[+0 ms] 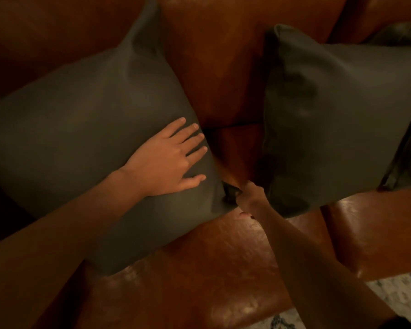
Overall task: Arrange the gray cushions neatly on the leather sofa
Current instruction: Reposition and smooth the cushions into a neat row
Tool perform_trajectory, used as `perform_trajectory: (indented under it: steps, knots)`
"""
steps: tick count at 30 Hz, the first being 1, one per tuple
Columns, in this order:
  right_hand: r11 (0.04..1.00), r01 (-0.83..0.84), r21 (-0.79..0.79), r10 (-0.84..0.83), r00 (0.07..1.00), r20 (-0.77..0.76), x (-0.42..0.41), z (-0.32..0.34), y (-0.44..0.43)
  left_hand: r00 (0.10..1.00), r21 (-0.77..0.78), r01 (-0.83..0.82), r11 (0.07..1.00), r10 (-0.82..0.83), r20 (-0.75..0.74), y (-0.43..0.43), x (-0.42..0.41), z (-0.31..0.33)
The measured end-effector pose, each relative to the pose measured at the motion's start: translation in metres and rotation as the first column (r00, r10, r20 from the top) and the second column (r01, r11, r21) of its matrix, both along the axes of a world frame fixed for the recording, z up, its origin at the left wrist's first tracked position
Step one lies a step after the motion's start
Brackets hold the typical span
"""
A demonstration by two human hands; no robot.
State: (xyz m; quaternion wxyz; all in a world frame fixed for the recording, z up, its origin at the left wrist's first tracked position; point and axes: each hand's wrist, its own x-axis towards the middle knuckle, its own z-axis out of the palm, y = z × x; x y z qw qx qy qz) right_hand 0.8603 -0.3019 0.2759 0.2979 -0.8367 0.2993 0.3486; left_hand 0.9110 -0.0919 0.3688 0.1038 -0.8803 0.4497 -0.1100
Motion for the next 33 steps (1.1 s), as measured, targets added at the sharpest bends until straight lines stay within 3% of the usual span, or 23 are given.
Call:
perform_trajectory:
  steps: [4, 8, 15, 19, 22, 26, 29, 33]
  knots:
    - [0.914, -0.321, -0.247, 0.321, 0.946, -0.040, 0.003, 0.004, 0.011, 1.000, -0.023, 0.009, 1.000, -0.009, 0.019, -0.001, -0.001, 0.001]
    - [0.814, -0.428, -0.392, 0.451, 0.892, -0.036, 0.022, 0.021, 0.018, 0.999, -0.145, -0.007, 0.989, 0.012, 0.031, 0.001, -0.005, 0.011]
    - [0.804, -0.338, -0.489, 0.554, 0.725, 0.409, 0.057, 0.077, 0.053, 0.985, -0.274, -0.122, 0.954, 0.150, 0.082, 0.036, -0.015, 0.029]
    - [0.816, -0.272, -0.511, 0.575, 0.474, 0.667, 0.070, 0.120, 0.078, 0.934, -0.413, -0.290, 0.863, 0.349, 0.073, 0.064, -0.031, 0.034]
    - [0.787, -0.315, -0.531, 0.606, 0.229, 0.762, 0.077, 0.150, 0.100, 0.832, -0.506, -0.503, 0.701, 0.552, -0.063, 0.082, -0.049, 0.036]
    - [0.669, -0.433, -0.605, 0.672, 0.005, 0.740, 0.077, 0.172, 0.134, 0.623, -0.550, -0.731, 0.404, 0.725, -0.295, 0.097, -0.075, 0.034]
    - [0.533, -0.520, -0.668, 0.696, -0.179, 0.695, 0.071, 0.179, 0.154, 0.527, -0.565, -0.785, 0.255, 0.753, -0.394, 0.098, -0.092, 0.030]
    - [0.275, -0.640, -0.717, 0.712, -0.366, 0.599, 0.064, 0.182, 0.178, 0.335, -0.562, -0.823, -0.084, 0.727, -0.599, 0.097, -0.115, 0.019]
